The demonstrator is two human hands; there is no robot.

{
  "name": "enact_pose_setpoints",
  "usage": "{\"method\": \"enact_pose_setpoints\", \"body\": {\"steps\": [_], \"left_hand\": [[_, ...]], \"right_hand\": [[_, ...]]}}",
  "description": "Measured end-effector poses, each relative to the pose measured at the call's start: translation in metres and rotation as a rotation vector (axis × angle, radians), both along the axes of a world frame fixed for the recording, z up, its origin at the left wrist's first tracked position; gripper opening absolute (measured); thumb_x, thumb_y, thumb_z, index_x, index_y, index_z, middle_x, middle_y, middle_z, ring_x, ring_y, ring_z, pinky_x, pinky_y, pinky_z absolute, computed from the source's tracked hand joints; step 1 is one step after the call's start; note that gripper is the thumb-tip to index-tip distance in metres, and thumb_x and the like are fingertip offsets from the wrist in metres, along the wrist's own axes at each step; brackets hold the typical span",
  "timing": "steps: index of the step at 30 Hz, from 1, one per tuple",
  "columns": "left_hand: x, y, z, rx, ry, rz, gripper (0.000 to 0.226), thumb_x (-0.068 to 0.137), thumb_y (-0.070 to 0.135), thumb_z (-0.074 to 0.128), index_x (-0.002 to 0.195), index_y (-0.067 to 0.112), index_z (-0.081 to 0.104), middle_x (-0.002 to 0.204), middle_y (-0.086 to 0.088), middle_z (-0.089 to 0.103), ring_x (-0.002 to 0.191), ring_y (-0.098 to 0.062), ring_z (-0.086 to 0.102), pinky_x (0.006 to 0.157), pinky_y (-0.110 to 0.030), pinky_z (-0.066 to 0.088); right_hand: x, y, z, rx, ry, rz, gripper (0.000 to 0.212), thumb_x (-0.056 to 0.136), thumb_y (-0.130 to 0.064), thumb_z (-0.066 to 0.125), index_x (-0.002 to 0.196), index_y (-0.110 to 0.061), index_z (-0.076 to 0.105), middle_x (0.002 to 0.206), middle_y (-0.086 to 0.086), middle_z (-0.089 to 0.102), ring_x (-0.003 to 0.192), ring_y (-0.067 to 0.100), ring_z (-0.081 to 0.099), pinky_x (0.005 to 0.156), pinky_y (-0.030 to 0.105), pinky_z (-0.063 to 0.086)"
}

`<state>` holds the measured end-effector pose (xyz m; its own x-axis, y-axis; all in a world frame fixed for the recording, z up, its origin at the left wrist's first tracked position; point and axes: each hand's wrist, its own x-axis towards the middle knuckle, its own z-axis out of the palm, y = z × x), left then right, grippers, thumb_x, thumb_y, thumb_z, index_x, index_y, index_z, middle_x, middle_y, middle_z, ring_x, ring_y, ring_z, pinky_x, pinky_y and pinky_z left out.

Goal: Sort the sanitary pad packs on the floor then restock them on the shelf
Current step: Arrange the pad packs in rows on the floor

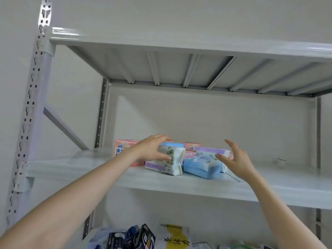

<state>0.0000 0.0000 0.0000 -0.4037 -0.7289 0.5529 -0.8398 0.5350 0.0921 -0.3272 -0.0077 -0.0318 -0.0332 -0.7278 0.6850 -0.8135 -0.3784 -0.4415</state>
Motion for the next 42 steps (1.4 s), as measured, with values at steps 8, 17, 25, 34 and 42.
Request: {"method": "enact_pose_setpoints", "body": {"steps": [8, 17, 25, 34, 42], "left_hand": [[0.003, -0.036, 0.008, 0.204, 0.085, -0.011, 0.066, 0.069, 0.058, 0.077, 0.129, 0.038, 0.055, 0.132, 0.012, 0.053, 0.123, -0.006, 0.048, 0.106, -0.029, 0.039], [0.011, -0.053, 0.025, 0.342, 0.021, 0.015, 0.074, 0.059, 0.064, 0.08, 0.126, 0.043, 0.056, 0.122, 0.024, 0.056, 0.114, 0.001, 0.052, 0.097, -0.02, 0.041], [0.012, -0.049, 0.044, 0.468, -0.01, 0.02, 0.06, 0.051, 0.054, 0.089, 0.106, 0.042, 0.069, 0.1, 0.02, 0.071, 0.088, -0.003, 0.071, 0.069, -0.019, 0.056], [0.019, -0.041, 0.04, 0.489, 0.016, 0.023, 0.057, 0.062, 0.043, 0.088, 0.112, 0.036, 0.062, 0.109, 0.012, 0.069, 0.092, -0.011, 0.071, 0.082, -0.031, 0.059], [0.032, -0.028, 0.036, 0.476, 0.013, 0.027, 0.065, 0.059, 0.037, 0.091, 0.116, 0.04, 0.059, 0.109, 0.017, 0.066, 0.095, -0.009, 0.069, 0.088, -0.032, 0.056]], "right_hand": [[-0.024, -0.071, 0.022, 0.217, -0.101, 0.096, 0.073, 0.085, -0.044, 0.068, 0.146, -0.028, 0.033, 0.147, 0.013, 0.04, 0.134, 0.029, 0.041, 0.108, 0.042, 0.035], [-0.034, -0.121, 0.028, 0.341, -0.144, 0.141, 0.08, 0.081, -0.04, 0.074, 0.145, -0.012, 0.036, 0.131, 0.013, 0.055, 0.112, 0.025, 0.055, 0.091, 0.036, 0.048], [-0.036, -0.128, 0.04, 0.438, -0.132, 0.15, 0.053, 0.066, -0.034, 0.086, 0.095, 0.008, 0.07, 0.083, 0.013, 0.067, 0.075, 0.021, 0.061, 0.077, 0.034, 0.054], [-0.05, -0.106, 0.039, 0.456, -0.26, 0.129, 0.041, 0.064, -0.031, 0.088, 0.093, -0.007, 0.071, 0.093, 0.009, 0.071, 0.087, 0.019, 0.066, 0.066, 0.031, 0.059], [-0.084, -0.068, 0.013, 0.331, -0.528, 0.211, 0.035, 0.071, -0.02, 0.084, 0.1, -0.009, 0.069, 0.094, 0.01, 0.075, 0.089, 0.023, 0.071, 0.062, 0.033, 0.06]]}}
